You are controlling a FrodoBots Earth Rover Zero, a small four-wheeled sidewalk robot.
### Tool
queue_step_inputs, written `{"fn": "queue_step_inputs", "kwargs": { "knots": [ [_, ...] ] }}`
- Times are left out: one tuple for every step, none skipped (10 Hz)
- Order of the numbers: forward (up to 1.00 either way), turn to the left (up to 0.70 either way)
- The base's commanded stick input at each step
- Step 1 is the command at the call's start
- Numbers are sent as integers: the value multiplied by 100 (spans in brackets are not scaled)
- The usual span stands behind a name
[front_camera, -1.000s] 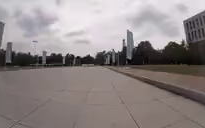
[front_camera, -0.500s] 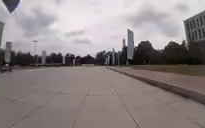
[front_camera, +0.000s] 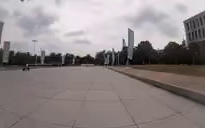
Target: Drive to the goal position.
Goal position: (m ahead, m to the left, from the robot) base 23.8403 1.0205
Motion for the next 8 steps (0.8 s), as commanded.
{"fn": "queue_step_inputs", "kwargs": {
  "knots": [
    [60,0],
    [60,0],
    [60,0],
    [60,0],
    [60,0],
    [60,0],
    [60,0],
    [60,0]
  ]
}}
